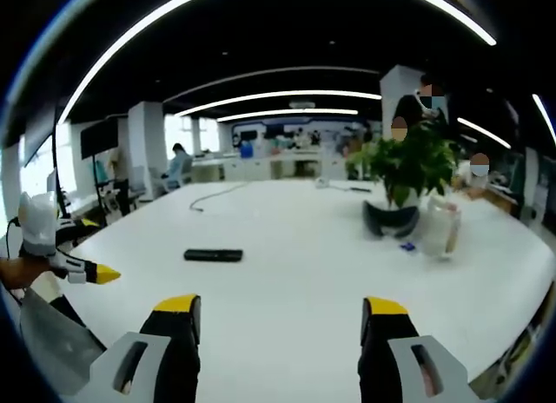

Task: Press the specified remote control buttons in sequence, fully releasing each button before pressing the next.

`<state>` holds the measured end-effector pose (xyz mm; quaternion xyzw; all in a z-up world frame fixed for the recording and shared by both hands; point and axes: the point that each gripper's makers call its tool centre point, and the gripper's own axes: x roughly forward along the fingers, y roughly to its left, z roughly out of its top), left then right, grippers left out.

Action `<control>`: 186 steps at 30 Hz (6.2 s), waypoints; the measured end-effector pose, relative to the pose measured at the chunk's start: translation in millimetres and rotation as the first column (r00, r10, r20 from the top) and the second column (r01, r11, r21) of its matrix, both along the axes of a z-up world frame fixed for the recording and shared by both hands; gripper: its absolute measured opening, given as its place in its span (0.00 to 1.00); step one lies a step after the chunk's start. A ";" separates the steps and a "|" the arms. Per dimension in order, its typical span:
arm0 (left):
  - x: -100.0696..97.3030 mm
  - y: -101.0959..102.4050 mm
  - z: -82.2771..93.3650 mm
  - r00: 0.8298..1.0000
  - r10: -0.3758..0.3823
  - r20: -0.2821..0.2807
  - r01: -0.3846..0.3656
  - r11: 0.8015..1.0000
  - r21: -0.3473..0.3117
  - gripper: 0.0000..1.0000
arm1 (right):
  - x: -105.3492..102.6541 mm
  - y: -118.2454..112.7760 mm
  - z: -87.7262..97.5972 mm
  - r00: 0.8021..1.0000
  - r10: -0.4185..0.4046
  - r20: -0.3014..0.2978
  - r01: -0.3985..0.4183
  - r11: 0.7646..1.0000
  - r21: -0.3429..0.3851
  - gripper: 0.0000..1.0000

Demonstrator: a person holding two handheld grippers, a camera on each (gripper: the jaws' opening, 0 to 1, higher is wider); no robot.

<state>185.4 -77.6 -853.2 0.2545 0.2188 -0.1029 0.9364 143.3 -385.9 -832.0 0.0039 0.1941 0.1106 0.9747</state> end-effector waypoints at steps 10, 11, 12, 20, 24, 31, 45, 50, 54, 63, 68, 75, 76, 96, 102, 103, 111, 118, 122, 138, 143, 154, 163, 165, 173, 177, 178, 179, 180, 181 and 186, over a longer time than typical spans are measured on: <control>30.5 -10.0 10.2 0.996 -0.084 -0.032 0.083 0.996 -0.033 0.75 | 0.4 0.1 -8.1 0.999 0.004 -0.044 -0.004 1.000 0.002 0.66; 35.9 -11.4 12.1 0.995 -0.095 -0.035 0.094 0.995 -0.036 0.75 | 0.1 0.2 -9.3 0.999 0.005 -0.052 -0.005 1.000 0.002 0.65; 39.2 -12.6 12.5 0.994 -0.103 -0.041 0.102 0.994 -0.040 0.75 | 0.2 0.4 -10.1 0.998 0.006 -0.057 -0.006 1.000 0.003 0.63; 67.2 -28.3 8.9 0.976 -0.200 -0.090 0.198 0.980 -0.029 0.71 | -6.0 6.9 -23.4 0.988 0.042 -0.147 -0.041 0.999 0.010 0.32; 77.7 -32.2 0.4 0.967 -0.220 -0.128 0.217 0.976 -0.037 0.69 | -8.0 9.9 -29.4 0.981 0.055 -0.185 -0.057 0.998 -0.005 0.22; 95.4 -37.5 -11.0 0.947 -0.264 -0.181 0.264 0.964 -0.024 0.69 | -8.9 4.9 -33.2 0.979 0.032 -0.203 -0.039 0.999 -0.032 0.14; 133.9 -51.5 -37.9 0.875 -0.361 -0.322 0.370 0.928 -0.036 0.63 | -10.6 0.0 -43.8 0.966 0.008 -0.257 -0.026 0.997 -0.068 0.00; 145.4 -52.7 -51.6 0.828 -0.399 -0.395 0.421 0.907 -0.033 0.58 | -11.9 1.1 -46.6 0.962 0.011 -0.275 -0.030 0.997 -0.066 0.00; 149.8 -56.7 -62.6 0.787 -0.419 -0.453 0.441 0.896 -0.063 0.57 | -12.6 1.2 -49.1 0.958 0.013 -0.288 -0.036 0.997 -0.075 0.00; 155.1 -59.2 -85.6 0.691 -0.457 -0.560 0.508 0.858 -0.073 0.54 | -13.5 -0.3 -52.0 0.953 0.007 -0.304 -0.031 0.997 -0.075 0.00; 160.2 -63.1 -91.7 0.615 -0.505 -0.605 0.565 0.818 -0.109 0.48 | -14.4 0.6 -52.9 0.950 0.009 -0.311 -0.035 0.996 -0.076 0.00; 157.9 -66.6 -99.3 0.528 -0.525 -0.667 0.645 0.759 -0.086 0.44 | -15.3 0.7 -56.7 0.944 0.006 -0.330 -0.034 0.996 -0.077 0.00; 156.3 -66.3 -102.5 0.509 -0.518 -0.688 0.650 0.755 -0.088 0.44 | -15.8 1.5 -57.1 0.943 0.009 -0.334 -0.037 0.996 -0.079 0.00; 158.9 -60.4 -119.8 0.430 -0.481 -0.764 0.698 0.714 -0.057 0.38 | -18.5 1.3 -60.4 0.937 0.007 -0.350 -0.043 0.995 -0.095 0.00; 163.9 -58.6 -120.4 0.430 -0.475 -0.767 0.696 0.716 -0.054 0.38 | -16.7 0.8 -58.9 0.939 0.004 -0.343 -0.039 0.995 -0.093 0.00; 164.1 -58.4 -120.4 0.431 -0.471 -0.770 0.694 0.718 -0.051 0.37 | -16.9 0.9 -58.7 0.939 0.005 -0.344 -0.040 0.995 -0.094 0.00; 164.4 -56.7 -122.8 0.452 -0.423 -0.785 0.676 0.737 -0.007 0.23 | -16.9 1.0 -56.5 0.942 0.008 -0.335 -0.041 0.995 -0.090 0.00; 156.6 -58.2 -123.6 0.465 -0.398 -0.791 0.650 0.760 -0.001 0.23 | -17.1 1.8 -56.6 0.942 0.015 -0.336 -0.047 0.995 -0.088 0.00; 148.7 -59.4 -123.4 0.466 -0.395 -0.791 0.651 0.759 0.005 0.23 | -16.9 1.7 -55.7 0.943 0.016 -0.332 -0.047 0.995 -0.084 0.00; 122.1 -66.4 -123.0 0.484 -0.406 -0.775 0.636 0.772 -0.007 0.23 | -15.9 4.0 -53.2 0.946 0.030 -0.322 -0.055 0.996 -0.067 0.00; 116.5 -68.2 -122.5 0.480 -0.397 -0.782 0.634 0.773 -0.003 0.23 | -15.8 4.7 -52.2 0.948 0.035 -0.317 -0.059 0.996 -0.066 0.00; 103.1 -73.1 -122.7 0.476 -0.388 -0.789 0.641 0.767 0.009 0.23 | -15.9 5.9 -52.5 0.947 0.045 -0.318 -0.069 0.996 -0.065 0.00; 95.0 -75.9 -122.4 0.464 -0.389 -0.796 0.658 0.753 0.016 0.23 | -16.1 6.9 -53.7 0.944 0.053 -0.326 -0.077 0.995 -0.062 0.00; 92.1 -77.6 -122.8 0.460 -0.383 -0.801 0.661 0.750 0.022 0.23 | -15.7 7.7 -53.1 0.944 0.057 -0.324 -0.081 0.995 -0.060 0.00; 77.3 -82.5 -123.9 0.443 -0.370 -0.816 0.686 0.726 0.043 0.23 | -15.4 9.4 -51.4 0.947 0.069 -0.313 -0.089 0.995 -0.051 0.00; 73.6 -83.5 -124.0 0.446 -0.372 -0.814 0.685 0.728 0.042 0.23 | -15.8 8.9 -52.9 0.945 0.068 -0.319 -0.090 0.994 -0.055 0.00; 72.0 -83.9 -124.1 0.447 -0.373 -0.813 0.684 0.728 0.042 0.23 | -15.9 9.0 -53.0 0.945 0.070 -0.319 -0.092 0.994 -0.056 0.00; 69.6 -84.5 -124.1 0.446 -0.375 -0.812 0.686 0.726 0.041 0.23 | -15.8 9.2 -52.9 0.945 0.070 -0.319 -0.093 0.994 -0.056 0.00; 67.4 -85.1 -124.2 0.445 -0.378 -0.812 0.689 0.724 0.041 0.23 | -15.8 9.5 -52.8 0.945 0.071 -0.319 -0.094 0.994 -0.056 0.00; 63.9 -86.1 -124.3 0.444 -0.380 -0.811 0.692 0.721 0.041 0.23 | -15.8 10.2 -52.7 0.945 0.074 -0.318 -0.096 0.994 -0.055 0.00; 50.6 -91.0 -124.3 0.443 -0.381 -0.812 0.695 0.718 0.042 0.23 | -15.7 11.1 -53.1 0.944 0.078 -0.321 -0.102 0.993 -0.058 0.00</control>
